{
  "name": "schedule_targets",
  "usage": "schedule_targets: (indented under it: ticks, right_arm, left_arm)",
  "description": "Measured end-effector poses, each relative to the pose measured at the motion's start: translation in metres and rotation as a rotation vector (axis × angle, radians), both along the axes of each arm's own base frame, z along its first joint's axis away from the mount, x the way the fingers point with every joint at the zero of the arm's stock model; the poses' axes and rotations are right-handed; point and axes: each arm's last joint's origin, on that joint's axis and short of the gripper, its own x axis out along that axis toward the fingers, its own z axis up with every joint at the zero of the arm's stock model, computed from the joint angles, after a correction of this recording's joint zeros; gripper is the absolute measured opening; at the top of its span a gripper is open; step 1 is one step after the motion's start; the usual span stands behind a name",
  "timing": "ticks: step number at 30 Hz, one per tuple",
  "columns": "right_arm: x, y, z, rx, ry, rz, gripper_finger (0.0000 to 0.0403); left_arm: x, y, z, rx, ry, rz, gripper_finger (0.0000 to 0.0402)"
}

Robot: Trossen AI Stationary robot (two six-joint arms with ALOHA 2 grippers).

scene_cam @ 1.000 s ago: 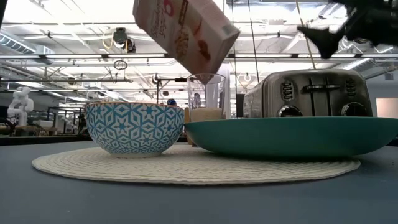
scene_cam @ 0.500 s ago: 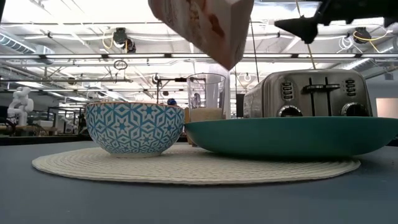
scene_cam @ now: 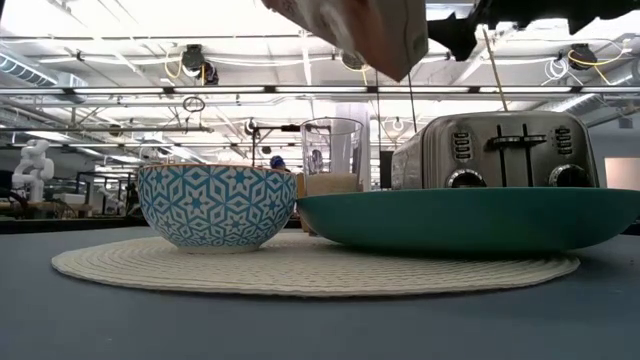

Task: Arrange a breakfast setting
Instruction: Pour the cereal into the orange bowl

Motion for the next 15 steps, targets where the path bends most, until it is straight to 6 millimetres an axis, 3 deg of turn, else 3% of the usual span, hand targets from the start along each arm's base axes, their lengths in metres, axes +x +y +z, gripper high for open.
schedule_targets:
  ticks: [15]
  right_arm:
    - [0.014,-0.023,-0.019,0.393,0.146,0.204,0.0384]
  left_arm:
    - [-0.002,-0.04,-0.002,0.053,-0.028,-0.185,0.0001]
